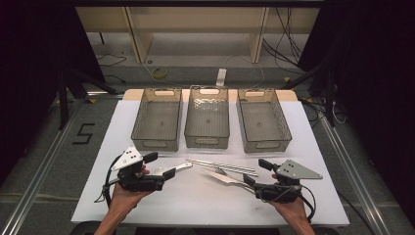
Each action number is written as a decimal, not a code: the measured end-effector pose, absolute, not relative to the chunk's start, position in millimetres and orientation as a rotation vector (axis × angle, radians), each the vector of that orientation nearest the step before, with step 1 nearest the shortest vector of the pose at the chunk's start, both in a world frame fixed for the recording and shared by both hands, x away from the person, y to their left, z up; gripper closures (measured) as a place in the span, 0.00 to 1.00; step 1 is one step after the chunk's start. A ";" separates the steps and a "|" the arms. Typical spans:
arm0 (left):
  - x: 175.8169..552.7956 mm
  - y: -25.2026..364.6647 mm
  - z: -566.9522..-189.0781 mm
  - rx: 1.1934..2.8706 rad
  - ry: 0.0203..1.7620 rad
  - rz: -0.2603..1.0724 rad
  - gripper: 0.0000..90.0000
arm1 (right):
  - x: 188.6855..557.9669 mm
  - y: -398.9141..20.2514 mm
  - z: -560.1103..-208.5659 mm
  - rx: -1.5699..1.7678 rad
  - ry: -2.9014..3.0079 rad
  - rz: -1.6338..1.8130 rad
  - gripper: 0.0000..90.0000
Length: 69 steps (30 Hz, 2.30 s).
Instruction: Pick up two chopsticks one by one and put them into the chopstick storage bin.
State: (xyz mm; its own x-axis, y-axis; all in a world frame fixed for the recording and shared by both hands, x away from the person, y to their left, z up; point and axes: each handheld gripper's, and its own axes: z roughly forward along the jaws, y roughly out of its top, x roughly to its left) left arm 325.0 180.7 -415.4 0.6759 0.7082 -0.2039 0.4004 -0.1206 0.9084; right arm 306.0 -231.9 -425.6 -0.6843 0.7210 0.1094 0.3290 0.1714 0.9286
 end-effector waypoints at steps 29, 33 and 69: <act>325.3 181.2 -415.2 1.738 0.894 0.329 0.12 | 386.4 -203.9 -394.2 0.846 2.582 1.013 0.35; 325.0 181.4 -415.0 1.739 0.891 0.329 0.12 | 404.0 -195.9 -396.9 0.833 2.650 0.895 0.39; 324.1 179.4 -413.6 1.752 0.872 0.328 0.12 | 455.7 -159.2 -450.1 0.672 3.000 0.354 0.76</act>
State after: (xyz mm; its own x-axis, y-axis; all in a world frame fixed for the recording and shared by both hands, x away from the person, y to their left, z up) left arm 324.1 179.4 -413.6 0.6910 0.6954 -0.1975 0.3922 -0.1311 0.9105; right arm 455.7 -159.2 -450.1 -0.9046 0.4262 0.0045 0.4156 0.8795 0.2318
